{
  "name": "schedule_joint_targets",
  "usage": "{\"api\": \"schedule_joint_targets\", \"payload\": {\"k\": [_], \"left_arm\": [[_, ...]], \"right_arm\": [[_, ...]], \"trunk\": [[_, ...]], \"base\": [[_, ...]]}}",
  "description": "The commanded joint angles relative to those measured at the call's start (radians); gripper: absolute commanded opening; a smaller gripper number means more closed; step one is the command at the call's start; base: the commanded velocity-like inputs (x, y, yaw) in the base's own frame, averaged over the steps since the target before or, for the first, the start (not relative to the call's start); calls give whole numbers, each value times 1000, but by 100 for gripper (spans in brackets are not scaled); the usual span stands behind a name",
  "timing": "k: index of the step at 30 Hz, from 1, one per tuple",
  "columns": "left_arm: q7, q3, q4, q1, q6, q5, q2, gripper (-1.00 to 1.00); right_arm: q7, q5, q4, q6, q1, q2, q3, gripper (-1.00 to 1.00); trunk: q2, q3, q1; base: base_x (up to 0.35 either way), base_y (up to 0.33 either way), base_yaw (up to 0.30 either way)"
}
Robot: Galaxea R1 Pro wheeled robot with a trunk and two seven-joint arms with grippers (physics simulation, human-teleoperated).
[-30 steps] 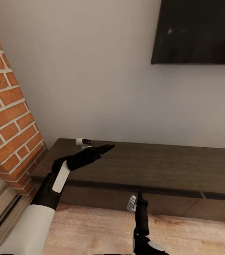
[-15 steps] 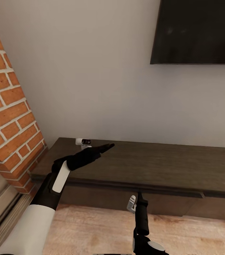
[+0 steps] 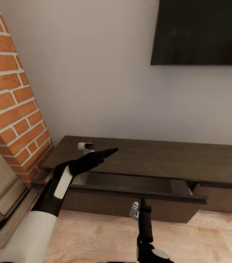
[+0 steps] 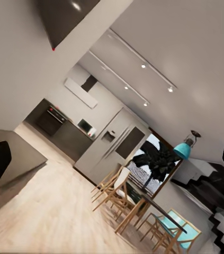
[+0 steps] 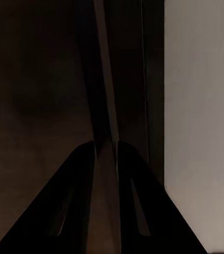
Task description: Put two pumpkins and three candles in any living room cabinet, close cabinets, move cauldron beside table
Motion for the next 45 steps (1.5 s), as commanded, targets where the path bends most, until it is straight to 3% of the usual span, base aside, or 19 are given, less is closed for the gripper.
{"api": "schedule_joint_targets", "payload": {"k": [1,15,45], "left_arm": [[0,0,0,0,0,0,0,100],[0,1,-3,0,0,0,1,100],[-1,1,-2,1,0,0,1,100]], "right_arm": [[-24,-3,-2,4,0,0,-16,-100],[-24,-2,-2,4,0,0,-16,-100],[-21,-2,-2,4,0,0,-16,-100]], "trunk": [[0,0,0],[0,0,0],[0,0,0]], "base": [[-333,0,0],[-314,0,0],[-51,9,0]]}}
